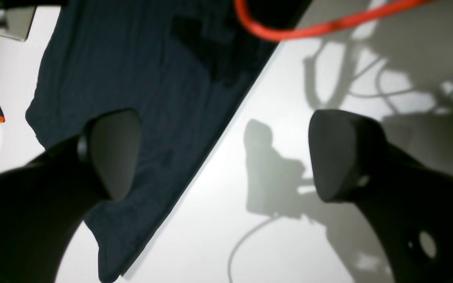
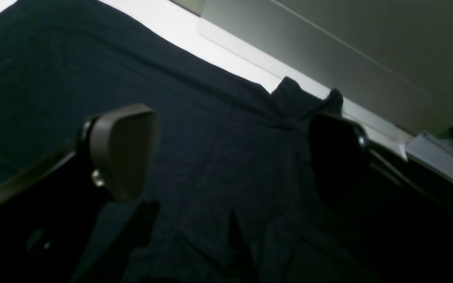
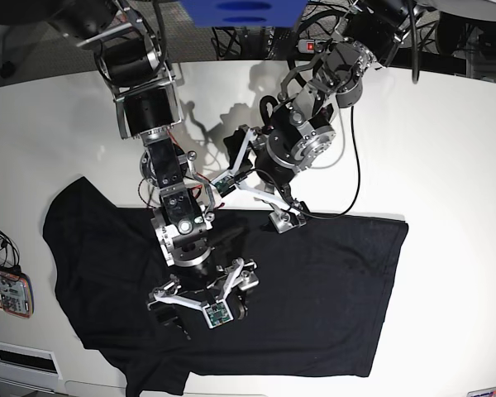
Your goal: Fold the T-shirt properly
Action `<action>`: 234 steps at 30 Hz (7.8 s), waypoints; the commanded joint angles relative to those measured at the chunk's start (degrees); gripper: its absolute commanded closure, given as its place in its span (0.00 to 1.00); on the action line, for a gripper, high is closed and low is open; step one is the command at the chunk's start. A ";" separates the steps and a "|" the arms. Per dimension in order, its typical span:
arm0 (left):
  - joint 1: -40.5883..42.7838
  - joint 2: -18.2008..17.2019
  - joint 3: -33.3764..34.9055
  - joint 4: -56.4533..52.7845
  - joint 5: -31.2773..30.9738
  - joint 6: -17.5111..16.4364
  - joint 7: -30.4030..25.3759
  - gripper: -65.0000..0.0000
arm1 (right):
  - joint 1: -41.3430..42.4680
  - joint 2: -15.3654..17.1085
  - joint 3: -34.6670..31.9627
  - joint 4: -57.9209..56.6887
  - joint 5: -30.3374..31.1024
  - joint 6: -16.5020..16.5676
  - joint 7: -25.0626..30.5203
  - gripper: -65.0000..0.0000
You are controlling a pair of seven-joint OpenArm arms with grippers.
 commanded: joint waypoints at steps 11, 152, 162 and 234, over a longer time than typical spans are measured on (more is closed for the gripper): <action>-0.73 0.39 0.03 1.04 0.09 0.45 0.30 0.00 | 1.67 -0.22 -2.39 1.16 -0.06 -0.43 1.61 0.08; 2.44 -18.78 -34.52 -40.72 -29.89 0.62 -29.33 0.48 | -5.19 10.33 30.66 5.47 12.07 20.49 -13.69 0.08; 2.53 -18.78 -34.52 -40.72 -29.89 0.62 -29.33 0.48 | -4.40 10.33 32.51 -14.31 12.16 20.40 -2.87 0.08; 19.84 -19.92 -37.60 -24.28 -29.54 0.71 -29.24 0.48 | -5.98 9.71 36.55 1.51 20.33 23.21 -26.87 0.08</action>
